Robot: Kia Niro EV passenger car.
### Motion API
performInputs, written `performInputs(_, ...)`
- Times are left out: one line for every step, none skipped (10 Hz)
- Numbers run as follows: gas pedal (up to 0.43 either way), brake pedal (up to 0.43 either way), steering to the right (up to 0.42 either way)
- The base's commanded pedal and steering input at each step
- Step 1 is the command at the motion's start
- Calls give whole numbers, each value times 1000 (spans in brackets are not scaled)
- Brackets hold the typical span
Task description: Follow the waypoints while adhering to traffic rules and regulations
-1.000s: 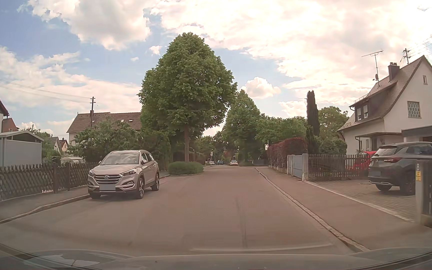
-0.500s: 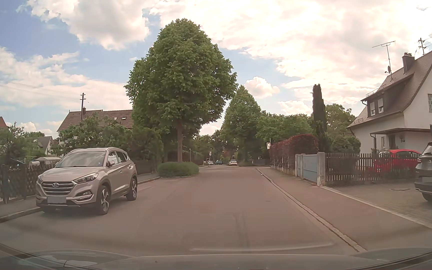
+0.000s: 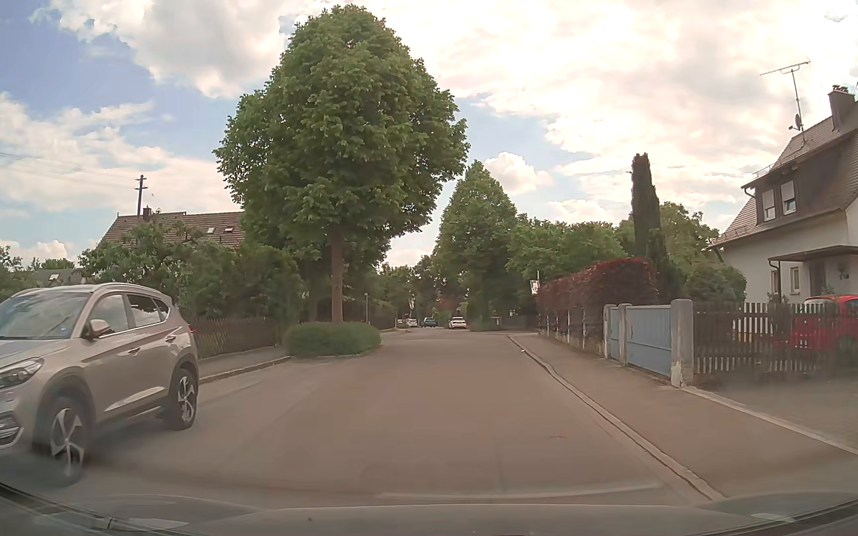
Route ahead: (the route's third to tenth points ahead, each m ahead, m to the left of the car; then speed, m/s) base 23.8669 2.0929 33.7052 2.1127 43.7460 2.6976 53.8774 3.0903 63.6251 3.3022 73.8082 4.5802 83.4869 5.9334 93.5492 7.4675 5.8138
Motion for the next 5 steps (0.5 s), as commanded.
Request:
performInputs(28,18,15)
performInputs(28,18,13)
performInputs(28,18,12)
performInputs(28,18,10)
performInputs(28,18,4)
